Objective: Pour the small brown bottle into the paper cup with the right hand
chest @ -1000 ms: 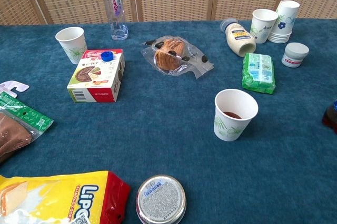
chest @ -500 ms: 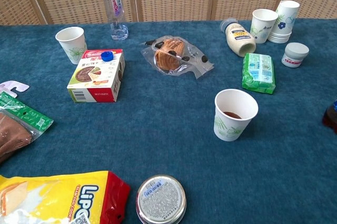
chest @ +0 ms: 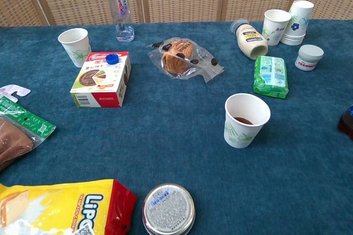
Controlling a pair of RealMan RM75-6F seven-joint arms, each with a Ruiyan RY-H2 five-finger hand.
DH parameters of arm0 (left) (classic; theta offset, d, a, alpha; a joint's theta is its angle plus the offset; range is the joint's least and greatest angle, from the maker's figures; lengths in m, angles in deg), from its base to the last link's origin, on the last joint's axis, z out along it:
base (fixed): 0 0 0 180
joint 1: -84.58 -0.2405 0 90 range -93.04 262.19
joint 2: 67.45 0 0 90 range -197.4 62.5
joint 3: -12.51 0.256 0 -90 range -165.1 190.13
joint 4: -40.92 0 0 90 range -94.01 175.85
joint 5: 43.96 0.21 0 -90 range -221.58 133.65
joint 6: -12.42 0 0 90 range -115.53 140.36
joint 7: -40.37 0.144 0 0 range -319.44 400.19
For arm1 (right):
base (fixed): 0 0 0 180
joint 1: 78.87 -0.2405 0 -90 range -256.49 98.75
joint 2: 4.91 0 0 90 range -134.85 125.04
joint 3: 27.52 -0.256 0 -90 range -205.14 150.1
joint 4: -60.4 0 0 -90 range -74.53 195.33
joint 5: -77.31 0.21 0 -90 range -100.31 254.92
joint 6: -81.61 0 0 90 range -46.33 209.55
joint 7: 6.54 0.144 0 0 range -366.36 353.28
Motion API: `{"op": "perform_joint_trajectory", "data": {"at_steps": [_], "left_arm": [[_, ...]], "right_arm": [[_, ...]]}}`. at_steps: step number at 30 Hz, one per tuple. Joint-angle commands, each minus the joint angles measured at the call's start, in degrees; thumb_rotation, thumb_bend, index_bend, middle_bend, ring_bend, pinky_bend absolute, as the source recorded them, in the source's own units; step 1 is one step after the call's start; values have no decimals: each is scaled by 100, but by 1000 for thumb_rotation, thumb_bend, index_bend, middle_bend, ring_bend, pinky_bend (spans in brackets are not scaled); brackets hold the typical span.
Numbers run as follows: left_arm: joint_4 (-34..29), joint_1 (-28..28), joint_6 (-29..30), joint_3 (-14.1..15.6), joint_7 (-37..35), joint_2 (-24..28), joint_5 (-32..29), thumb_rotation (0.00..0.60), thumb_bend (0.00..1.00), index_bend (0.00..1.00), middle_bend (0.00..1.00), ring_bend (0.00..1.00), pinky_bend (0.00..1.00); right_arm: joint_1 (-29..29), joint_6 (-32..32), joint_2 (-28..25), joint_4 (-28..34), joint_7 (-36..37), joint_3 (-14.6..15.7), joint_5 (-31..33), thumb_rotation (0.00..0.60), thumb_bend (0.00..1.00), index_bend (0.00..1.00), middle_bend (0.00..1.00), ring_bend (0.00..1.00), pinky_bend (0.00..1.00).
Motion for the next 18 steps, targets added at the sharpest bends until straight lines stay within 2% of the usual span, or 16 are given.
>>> {"op": "perform_joint_trajectory", "data": {"at_steps": [1, 18], "left_arm": [[-7, 9, -28, -4, 20, -18, -34, 600, 235, 0, 0, 0, 0], [-23, 154, -272, -47, -234, 73, -111, 600, 234, 0, 0, 0, 0]], "right_arm": [[-17, 30, 60, -32, 85, 12, 19, 600, 0, 0, 0, 0, 0], [215, 177, 463, 50, 97, -191, 583, 600, 0, 0, 0, 0, 0]]}}
